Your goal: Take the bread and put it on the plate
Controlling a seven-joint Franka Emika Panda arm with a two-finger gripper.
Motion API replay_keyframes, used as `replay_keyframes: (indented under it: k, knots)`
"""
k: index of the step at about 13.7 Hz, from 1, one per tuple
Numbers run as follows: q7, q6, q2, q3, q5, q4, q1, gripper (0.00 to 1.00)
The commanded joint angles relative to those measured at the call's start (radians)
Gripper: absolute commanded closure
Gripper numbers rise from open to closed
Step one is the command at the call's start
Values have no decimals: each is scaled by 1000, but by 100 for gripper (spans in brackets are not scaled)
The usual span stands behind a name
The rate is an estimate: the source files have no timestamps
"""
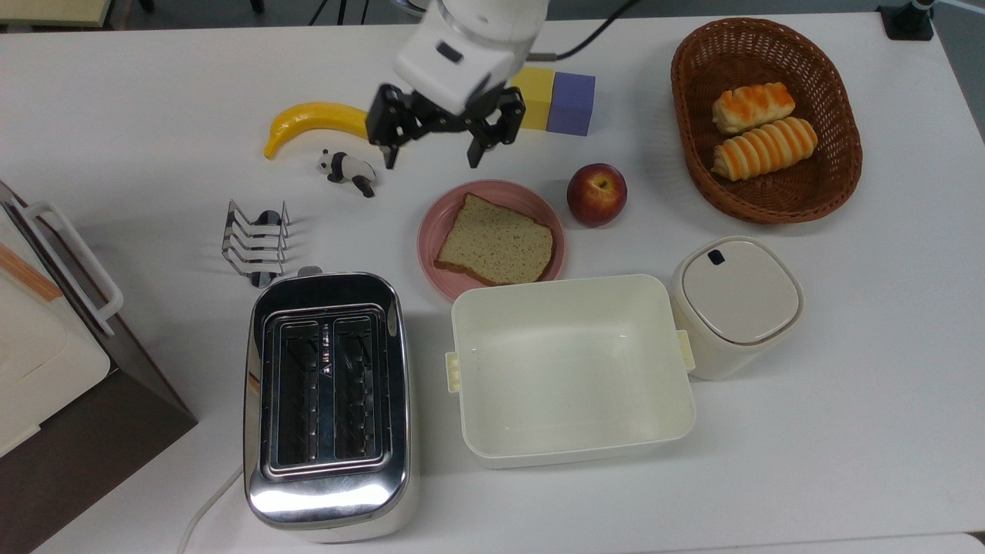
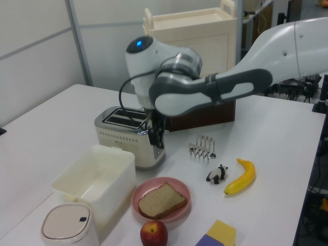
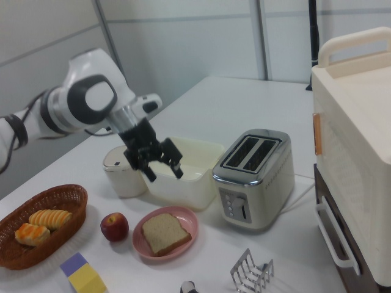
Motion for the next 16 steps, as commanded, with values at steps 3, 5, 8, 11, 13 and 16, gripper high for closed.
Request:
replay_keyframes:
  k: [3, 5, 8, 11, 13, 16]
  knots:
    - [16, -92, -118, -42, 151, 132, -89, 0]
    - [11, -96, -152, -111, 269, 141, -95, 0]
    - [11, -97, -183, -181, 365, 141, -89, 0]
    - [14, -141, -186, -187, 378, 137, -84, 0]
    - [17, -149, -186, -187, 397, 137, -61, 0]
    - [19, -161, -189, -185, 401, 130, -50, 0]
